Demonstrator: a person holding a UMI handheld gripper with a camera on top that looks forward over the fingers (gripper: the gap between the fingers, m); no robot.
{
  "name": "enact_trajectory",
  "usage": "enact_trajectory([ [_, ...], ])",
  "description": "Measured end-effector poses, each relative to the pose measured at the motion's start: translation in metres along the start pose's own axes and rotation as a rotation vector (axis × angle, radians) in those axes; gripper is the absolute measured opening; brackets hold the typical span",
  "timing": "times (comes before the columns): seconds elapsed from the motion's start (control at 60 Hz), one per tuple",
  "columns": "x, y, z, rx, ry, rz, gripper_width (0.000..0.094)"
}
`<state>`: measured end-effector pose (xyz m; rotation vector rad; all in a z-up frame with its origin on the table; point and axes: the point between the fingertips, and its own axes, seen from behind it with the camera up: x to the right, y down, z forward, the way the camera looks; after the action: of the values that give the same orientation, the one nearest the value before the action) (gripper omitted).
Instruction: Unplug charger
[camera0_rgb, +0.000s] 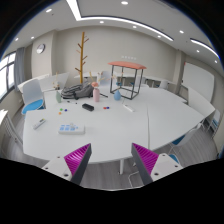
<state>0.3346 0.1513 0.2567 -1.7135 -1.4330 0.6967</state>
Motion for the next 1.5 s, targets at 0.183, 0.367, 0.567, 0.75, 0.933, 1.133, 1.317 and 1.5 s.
enact_trajectory([
  [0.183, -0.06, 0.009, 0.014, 0.002, -0.065, -0.048, 0.0856],
  [0.367, -0.122, 0.014, 0.015, -0.012, -0.142, -0.092, 0.0855],
  [0.567, -0.197, 0.022, 0.047, 0.009, -0.204, -0.132, 0.0853],
  [0.75, -0.248, 0.018, 0.089, 0.066, -0.234, -0.12, 0.0854],
  [0.933, -0.274, 0.02, 0.16, 0.109, -0.206, -0.08, 0.0852],
  [1.133, -0.284, 0.02, 0.266, 0.163, -0.17, -0.063, 0.0852],
  [1.317, -0.29, 0.01, 0.359, 0.186, -0.16, -0.054, 0.0846],
  [1.5, -0.303, 0.004, 0.413, 0.178, -0.178, -0.065, 0.0832],
])
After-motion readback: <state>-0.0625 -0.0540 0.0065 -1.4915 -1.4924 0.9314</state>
